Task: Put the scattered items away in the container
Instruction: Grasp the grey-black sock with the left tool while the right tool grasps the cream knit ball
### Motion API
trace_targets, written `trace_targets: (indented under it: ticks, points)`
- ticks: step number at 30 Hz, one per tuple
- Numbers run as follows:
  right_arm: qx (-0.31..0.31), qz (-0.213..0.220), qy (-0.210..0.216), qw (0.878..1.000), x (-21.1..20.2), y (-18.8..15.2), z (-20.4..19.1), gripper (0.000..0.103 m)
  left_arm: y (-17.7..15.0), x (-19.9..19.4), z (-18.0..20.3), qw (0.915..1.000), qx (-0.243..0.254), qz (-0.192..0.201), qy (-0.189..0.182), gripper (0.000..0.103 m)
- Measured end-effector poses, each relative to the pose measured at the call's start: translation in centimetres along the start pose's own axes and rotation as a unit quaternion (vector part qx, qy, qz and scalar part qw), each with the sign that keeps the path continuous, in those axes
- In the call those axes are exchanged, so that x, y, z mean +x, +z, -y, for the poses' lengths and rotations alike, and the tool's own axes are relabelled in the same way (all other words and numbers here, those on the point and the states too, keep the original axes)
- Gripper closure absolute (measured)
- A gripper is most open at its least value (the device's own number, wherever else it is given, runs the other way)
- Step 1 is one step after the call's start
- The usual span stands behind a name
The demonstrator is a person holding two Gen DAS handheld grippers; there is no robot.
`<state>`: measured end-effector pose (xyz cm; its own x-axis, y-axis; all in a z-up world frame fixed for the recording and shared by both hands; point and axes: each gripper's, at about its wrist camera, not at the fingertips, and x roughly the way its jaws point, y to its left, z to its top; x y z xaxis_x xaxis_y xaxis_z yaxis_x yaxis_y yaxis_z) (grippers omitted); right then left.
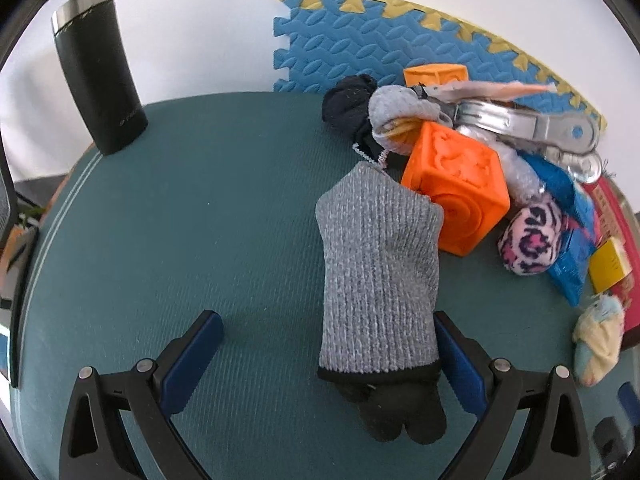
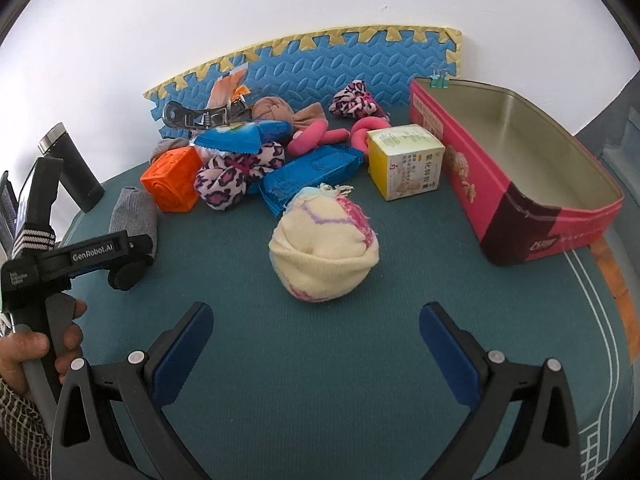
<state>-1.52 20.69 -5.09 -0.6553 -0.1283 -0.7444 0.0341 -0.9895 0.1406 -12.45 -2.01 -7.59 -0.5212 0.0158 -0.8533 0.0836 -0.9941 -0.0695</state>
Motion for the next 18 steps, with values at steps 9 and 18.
trace_targets:
  ticks: [9, 18]
  points:
    - [-0.014, 0.014, -0.019, 1.000, 1.0, 1.7, -0.2, 0.000, 0.3, 0.3, 0.1, 0.9996, 0.001, 0.026, 0.002, 0.000]
    - [-0.014, 0.000, -0.030, 0.999, 4.0, 3.4, -0.3, 0.010, 0.5, 0.6, 0.6, 0.9992, 0.003, 0.039, 0.000, 0.000]
